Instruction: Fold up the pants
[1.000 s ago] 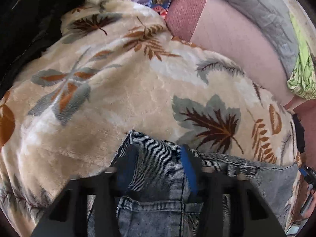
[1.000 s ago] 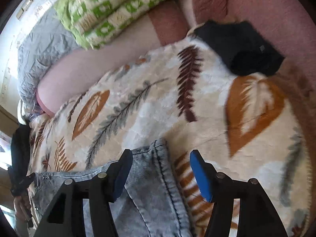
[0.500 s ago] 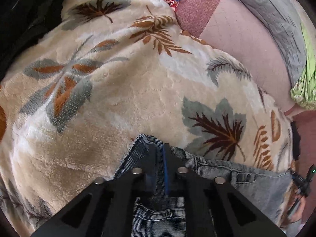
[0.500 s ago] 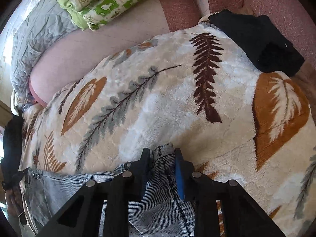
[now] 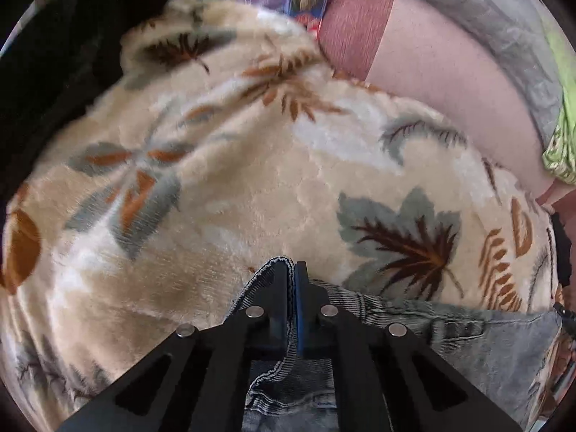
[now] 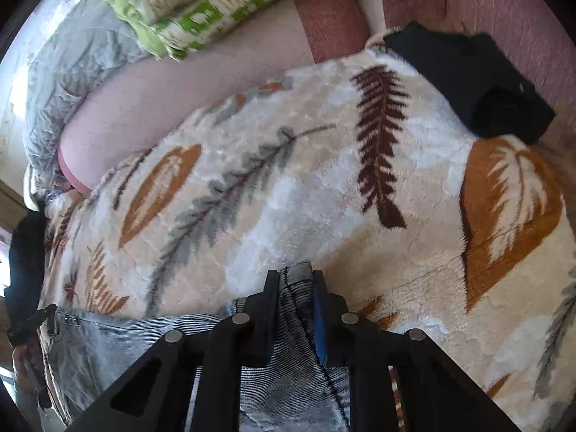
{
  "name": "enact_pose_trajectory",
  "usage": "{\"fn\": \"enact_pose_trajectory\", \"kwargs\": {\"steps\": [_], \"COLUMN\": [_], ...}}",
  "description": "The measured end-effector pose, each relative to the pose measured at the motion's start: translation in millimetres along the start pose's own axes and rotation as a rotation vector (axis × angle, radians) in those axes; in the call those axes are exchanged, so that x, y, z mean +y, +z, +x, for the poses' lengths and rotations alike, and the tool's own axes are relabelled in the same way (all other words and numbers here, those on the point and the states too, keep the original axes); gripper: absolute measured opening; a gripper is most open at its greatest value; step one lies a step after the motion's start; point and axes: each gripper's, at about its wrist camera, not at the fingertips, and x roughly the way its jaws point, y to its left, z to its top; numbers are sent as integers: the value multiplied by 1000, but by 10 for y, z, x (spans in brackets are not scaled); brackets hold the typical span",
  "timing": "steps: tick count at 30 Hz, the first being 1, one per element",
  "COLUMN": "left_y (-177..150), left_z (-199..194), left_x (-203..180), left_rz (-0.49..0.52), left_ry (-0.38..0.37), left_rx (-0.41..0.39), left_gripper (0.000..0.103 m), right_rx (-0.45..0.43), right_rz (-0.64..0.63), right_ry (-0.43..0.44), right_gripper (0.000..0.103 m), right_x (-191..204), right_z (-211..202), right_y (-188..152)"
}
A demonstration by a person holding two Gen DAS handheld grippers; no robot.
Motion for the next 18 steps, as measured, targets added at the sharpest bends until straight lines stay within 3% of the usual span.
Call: {"fn": "enact_pose_trajectory", "kwargs": {"steps": [5,10,15,18], "left_y": [-84,-440,-1285,-1962], "left_z": [-592,-1467,-2266,-2363], "left_x": [0,90,422,717], "left_rz": [-20,-26,4,28], "left_ry": [-69,-146,-238,-263], "left_rx": [-113,-267,-355,-303], "left_gripper": [3,3,3,4], "right_rx": [-71,-189,-283,-264], "right_rz": [-8,-50,-87,-115], "right_ry": [33,77,132,159], "right_gripper": [17,17,17,18], "right_x": [61,162,33,-142], "right_z": [-479,-1243,-2035,-2182], "right_y": [-23,-300,-972,-1573]}}
